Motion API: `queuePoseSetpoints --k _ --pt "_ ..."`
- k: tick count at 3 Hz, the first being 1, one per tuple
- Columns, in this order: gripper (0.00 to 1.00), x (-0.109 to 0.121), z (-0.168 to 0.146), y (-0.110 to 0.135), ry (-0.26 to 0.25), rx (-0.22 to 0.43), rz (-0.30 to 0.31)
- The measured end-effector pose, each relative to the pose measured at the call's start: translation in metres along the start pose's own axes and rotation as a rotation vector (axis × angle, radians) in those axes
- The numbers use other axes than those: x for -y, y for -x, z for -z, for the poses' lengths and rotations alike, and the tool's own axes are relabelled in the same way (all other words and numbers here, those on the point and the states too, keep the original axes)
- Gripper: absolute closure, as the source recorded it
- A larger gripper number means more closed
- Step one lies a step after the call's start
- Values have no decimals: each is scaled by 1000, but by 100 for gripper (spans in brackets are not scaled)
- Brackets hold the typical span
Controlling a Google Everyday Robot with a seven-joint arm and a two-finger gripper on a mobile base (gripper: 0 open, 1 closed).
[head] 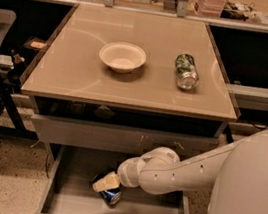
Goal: Pick pepsi can from middle drawer and place on counter
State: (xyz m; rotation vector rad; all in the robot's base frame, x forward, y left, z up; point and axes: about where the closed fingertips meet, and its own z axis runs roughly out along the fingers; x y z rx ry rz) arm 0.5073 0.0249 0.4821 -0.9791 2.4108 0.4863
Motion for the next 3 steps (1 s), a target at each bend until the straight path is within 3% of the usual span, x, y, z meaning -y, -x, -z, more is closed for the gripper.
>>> queuePoseSetpoints --k 3 --pt "0 -6 7 -11 6 -5 21"
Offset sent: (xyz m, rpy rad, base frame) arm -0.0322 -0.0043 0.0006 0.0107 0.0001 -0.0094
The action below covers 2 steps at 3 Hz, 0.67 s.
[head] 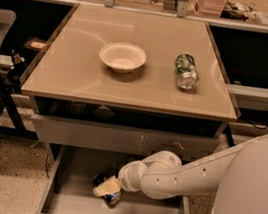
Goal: Pick pepsi can from middle drawer and place on counter
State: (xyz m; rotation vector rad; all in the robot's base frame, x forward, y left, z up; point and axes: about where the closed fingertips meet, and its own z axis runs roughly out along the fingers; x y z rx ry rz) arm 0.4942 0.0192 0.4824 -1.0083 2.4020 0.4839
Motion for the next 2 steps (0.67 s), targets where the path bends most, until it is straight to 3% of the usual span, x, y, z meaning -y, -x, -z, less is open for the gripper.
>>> queuePoseSetpoints --k 1,2 --pt "0 2 0 -7 4 9 -6" --pt "0 -5 -12 -31 45 17 -36"
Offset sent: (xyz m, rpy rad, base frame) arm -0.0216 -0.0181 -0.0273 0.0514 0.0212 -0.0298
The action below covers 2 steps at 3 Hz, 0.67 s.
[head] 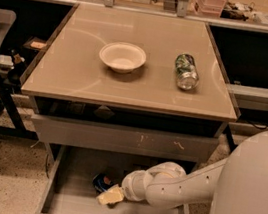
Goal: Pick pepsi can from middle drawer and place on counter
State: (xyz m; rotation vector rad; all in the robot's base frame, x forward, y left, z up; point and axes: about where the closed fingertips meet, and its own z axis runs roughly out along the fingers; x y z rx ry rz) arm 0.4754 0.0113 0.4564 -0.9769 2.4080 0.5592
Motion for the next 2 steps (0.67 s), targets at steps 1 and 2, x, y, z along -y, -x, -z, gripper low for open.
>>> queuePoseSetpoints --k 1,2 --pt "0 0 0 0 0 0 0" --pt "0 -17 -36 -18 60 -23 -26"
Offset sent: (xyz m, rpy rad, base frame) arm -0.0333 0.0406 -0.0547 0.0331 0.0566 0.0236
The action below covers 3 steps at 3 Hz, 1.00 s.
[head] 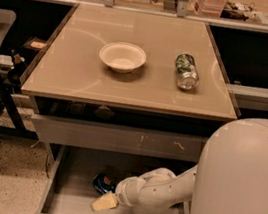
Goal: Pick pepsi can from middle drawer and place on counter
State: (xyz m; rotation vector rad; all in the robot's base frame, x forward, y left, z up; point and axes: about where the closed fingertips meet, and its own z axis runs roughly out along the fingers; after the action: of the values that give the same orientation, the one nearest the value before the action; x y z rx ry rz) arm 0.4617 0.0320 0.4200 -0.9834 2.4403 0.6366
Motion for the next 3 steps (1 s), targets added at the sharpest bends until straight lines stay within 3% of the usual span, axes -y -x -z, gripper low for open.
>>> queuePoseSetpoints --k 3 --pt "0 14 -21 8 -12 34 -7"
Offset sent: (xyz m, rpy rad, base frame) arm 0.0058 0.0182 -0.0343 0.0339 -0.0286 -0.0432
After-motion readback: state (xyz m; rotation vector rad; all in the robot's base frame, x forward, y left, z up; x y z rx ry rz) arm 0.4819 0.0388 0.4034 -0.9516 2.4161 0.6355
